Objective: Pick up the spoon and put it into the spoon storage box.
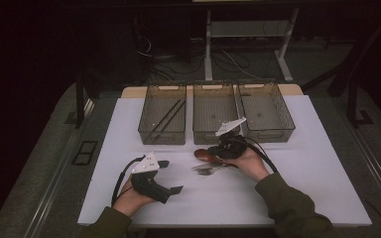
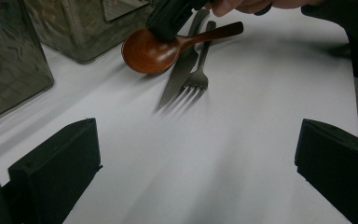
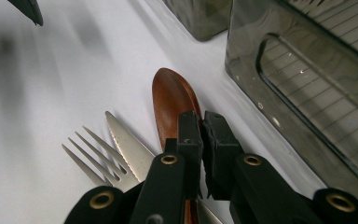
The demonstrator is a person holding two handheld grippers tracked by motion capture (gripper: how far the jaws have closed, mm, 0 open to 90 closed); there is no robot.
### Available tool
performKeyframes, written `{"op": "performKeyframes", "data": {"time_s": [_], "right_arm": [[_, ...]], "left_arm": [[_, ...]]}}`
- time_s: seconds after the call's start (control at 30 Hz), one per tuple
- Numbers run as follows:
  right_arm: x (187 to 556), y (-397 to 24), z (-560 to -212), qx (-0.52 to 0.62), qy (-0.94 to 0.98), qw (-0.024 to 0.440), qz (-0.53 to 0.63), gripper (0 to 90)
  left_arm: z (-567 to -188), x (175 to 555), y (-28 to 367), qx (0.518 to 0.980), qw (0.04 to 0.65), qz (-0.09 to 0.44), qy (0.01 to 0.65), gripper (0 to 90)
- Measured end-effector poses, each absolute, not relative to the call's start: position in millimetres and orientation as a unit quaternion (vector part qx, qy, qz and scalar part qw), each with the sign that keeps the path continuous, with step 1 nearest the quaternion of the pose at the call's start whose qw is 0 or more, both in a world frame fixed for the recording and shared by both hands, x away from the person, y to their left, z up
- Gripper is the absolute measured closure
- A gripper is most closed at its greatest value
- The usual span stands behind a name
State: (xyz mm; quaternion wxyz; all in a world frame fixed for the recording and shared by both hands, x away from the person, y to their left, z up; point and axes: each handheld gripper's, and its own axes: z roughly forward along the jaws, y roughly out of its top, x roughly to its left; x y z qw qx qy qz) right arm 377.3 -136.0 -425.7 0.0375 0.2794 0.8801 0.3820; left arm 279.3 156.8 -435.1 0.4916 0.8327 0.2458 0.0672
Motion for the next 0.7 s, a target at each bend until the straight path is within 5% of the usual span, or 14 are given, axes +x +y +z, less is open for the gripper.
{"op": "performKeyframes", "data": {"time_s": [0.7], "right_arm": [[391.9, -154.4, -364.4, 0.298, 0.857, 0.084, 0.413, 84.9]], "left_arm": [[-434.5, 279.8, 157.6, 0.829, 0.498, 0.067, 0.246, 0.0]]}}
